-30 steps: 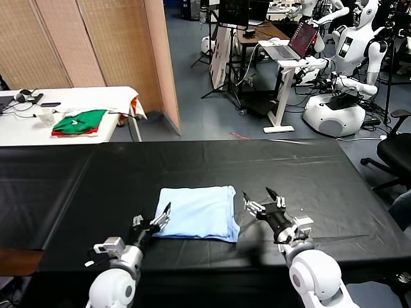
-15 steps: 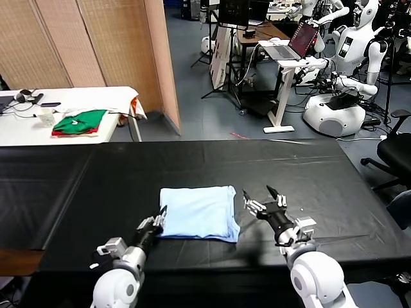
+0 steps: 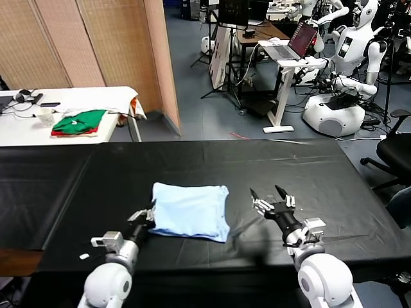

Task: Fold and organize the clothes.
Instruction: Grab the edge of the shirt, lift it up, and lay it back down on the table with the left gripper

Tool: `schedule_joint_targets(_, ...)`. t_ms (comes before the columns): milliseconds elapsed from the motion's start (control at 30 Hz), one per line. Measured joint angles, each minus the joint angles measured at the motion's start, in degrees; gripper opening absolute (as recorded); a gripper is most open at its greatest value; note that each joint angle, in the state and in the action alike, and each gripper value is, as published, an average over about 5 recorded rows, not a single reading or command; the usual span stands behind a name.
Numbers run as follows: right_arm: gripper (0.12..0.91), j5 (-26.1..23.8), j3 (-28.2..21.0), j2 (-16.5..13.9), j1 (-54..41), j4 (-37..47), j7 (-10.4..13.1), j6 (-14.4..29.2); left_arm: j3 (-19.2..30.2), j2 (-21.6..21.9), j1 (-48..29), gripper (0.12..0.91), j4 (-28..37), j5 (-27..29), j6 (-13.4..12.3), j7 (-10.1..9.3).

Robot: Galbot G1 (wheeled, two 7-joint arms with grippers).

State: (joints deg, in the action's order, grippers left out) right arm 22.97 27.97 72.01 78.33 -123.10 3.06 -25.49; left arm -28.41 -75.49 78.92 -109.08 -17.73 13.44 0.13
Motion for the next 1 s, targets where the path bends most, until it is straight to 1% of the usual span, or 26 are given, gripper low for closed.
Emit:
schedule_joint_targets(100,0.907,-0.1,0.8,-0.1,0.7,-0.2,0.4,-0.7,-1.4,3.9,1.0,0.16,-1.4,6.9,0.3,-0.06)
schedule_joint_targets(167,0.907,-0.1,1.1,0.0,0.8,-0.2,0.5,-1.0,-2.8,7.0,1.6,0.16,-2.3,8.9,0.6,-0.21)
schedule_joint_targets(300,0.907,-0.2,1.1,0.3,0.4,0.3,0.7,-1.4,-6.6,13.7,3.2,0.16,-3.7,9.8,1.3,-0.61)
schedule_joint_targets(467,0.907,-0.2,0.8,1.1,0.3,1.1,0.9,-1.4,-12.9,22.5,6.0,0.16,-5.3,10.5,1.4,-0.6)
schedule_joint_targets(533,0.907,-0.4,0.7,1.4,0.5,1.4,0.9,-1.3,-15.4,25.0,6.8,0.16,-6.0,11.0,1.4,-0.59)
schedule_joint_targets(600,0.907,-0.6,0.5,1.7,0.8,1.6,0.8,-1.2,-17.4,26.5,7.3,0.16,-6.8,11.3,1.8,-0.67)
schedule_joint_targets(700,0.907,-1.0,0.4,2.1,1.3,1.6,0.8,-1.0,-18.9,27.3,7.8,0.16,-8.8,10.5,3.0,-1.25)
schedule_joint_targets(800,0.907,-1.5,0.4,2.4,1.8,1.6,0.7,-0.8,-17.9,26.1,7.4,0.16,-11.5,7.2,4.5,-2.23)
schedule_joint_targets(900,0.907,-2.2,0.4,2.9,2.4,1.6,0.6,-0.7,-14.5,22.4,6.0,0.16,-13.8,2.2,6.3,-2.53)
schedule_joint_targets(1000,0.907,-2.8,0.6,3.1,2.7,1.5,0.5,-0.6,-8.8,16.2,4.0,0.16,-14.7,-3.0,7.5,-2.08)
